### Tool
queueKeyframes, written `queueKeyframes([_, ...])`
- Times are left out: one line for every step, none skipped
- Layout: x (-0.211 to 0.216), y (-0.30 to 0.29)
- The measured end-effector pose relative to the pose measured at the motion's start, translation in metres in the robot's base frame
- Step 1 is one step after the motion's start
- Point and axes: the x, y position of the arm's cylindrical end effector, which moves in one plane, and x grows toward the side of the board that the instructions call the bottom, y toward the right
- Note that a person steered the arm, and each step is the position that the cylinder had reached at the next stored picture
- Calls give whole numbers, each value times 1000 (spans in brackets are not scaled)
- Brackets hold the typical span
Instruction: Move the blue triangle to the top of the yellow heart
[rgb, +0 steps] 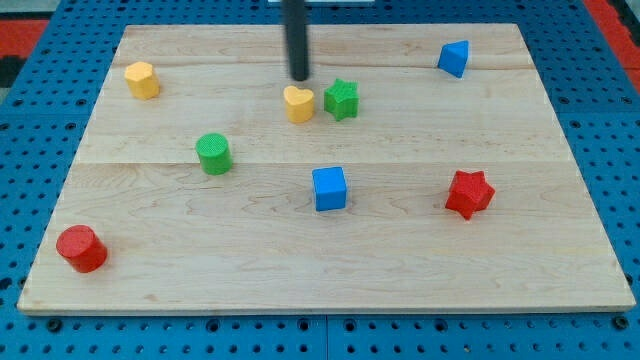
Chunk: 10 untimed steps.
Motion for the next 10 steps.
queueKeyframes([21, 75])
queueKeyframes([43, 30])
queueKeyframes([43, 10])
queueKeyframes([33, 72])
queueKeyframes([31, 184])
queueKeyframes([1, 246])
queueKeyframes([-56, 223])
queueKeyframes([-35, 172])
queueKeyframes([-17, 171])
queueKeyframes([-20, 177])
